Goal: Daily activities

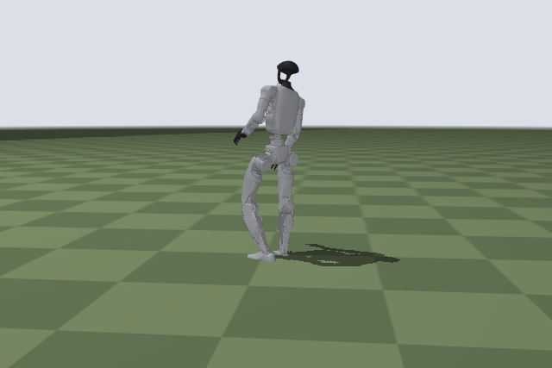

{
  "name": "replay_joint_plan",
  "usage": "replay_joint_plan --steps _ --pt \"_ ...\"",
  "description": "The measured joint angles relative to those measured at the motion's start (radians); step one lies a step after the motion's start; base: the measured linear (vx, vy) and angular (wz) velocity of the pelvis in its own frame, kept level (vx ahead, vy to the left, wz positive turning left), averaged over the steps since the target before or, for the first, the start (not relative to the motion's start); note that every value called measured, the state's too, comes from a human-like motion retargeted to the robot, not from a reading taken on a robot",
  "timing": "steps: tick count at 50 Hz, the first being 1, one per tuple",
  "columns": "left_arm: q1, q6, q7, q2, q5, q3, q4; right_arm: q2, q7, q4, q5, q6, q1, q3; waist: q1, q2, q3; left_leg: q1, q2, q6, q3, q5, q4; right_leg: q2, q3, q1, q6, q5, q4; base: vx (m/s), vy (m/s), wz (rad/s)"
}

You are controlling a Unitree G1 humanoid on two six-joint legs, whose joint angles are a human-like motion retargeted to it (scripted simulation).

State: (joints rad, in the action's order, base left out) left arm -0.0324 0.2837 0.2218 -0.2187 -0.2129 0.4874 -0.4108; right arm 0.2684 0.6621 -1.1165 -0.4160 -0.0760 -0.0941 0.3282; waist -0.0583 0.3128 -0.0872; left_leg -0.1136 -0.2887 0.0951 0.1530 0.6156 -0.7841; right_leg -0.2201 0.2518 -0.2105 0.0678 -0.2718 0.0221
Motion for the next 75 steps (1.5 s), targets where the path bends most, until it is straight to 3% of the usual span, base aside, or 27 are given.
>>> replay_joint_plan --steps 10,21,32,45,52,75 --pt "-0.043 -0.006 0.006 0.023 -0.03 0.022 -0.026 0.01 0.002 -0.054 -0.014 0.008 0.065 0.015 0.049 -0.005 0.012 0.041 -0.044 -0.008 0.025 0.021 -0.047 0.005 -0.044 0.034 0.014 0.015 -0.001 -0.01 0.04 -0.37" --pt "-0.071 -0.029 0.027 0.043 -0.024 0.022 -0.1 -0.027 -0.01 -0.095 -0.021 0.015 0.115 0.039 0.098 -0.044 0.051 0.116 0.01 -0.008 0.047 0.026 0.091 0.039 -0.073 0.09 0.037 0.02 -0.026 -0.01 0.07 -0.28" --pt "-0.039 -0.089 0.09 0.054 -0.065 -0.026 -0.301 -0.053 -0.031 -0.113 -0.013 0.029 0.113 0.051 0.092 -0.151 0.085 0.183 0.117 -0.048 0.088 -0.011 0.319 0.126 -0.065 0.139 0.072 0.013 -0.06 -0.03 0.1 0.01" --pt "0.035 -0.202 0.196 0.065 -0.096 -0.187 -0.693 -0.089 -0.067 -0.101 -0.012 0.025 0.079 0.062 0.01 -0.301 0.104 0.216 0.224 -0.11 0.089 -0.098 0.482 0.219 -0.061 0.178 0.104 0.03 -0.094 -0.05 0.11 0.12" --pt "0.058 -0.224 0.196 0.057 -0.087 -0.236 -0.8 -0.112 -0.083 -0.09 -0.024 0.02 0.045 0.082 -0.015 -0.352 0.107 0.209 0.261 -0.14 0.094 -0.128 0.525 0.253 -0.057 0.204 0.116 0.053 -0.1 -0.08 0.1 0.04" --pt "-0.019 -0.182 0.128 0.027 -0.142 -0.079 -0.77 -0.162 -0.148 -0.057 -0.021 0.019 -0.018 0.18 0.088 -0.426 0.093 0.154 0.379 -0.19 0.188 -0.226 0.715 0.35 -0.121 0.482 0.169 0.075 -0.317 -0.1 0.08 -0.2"
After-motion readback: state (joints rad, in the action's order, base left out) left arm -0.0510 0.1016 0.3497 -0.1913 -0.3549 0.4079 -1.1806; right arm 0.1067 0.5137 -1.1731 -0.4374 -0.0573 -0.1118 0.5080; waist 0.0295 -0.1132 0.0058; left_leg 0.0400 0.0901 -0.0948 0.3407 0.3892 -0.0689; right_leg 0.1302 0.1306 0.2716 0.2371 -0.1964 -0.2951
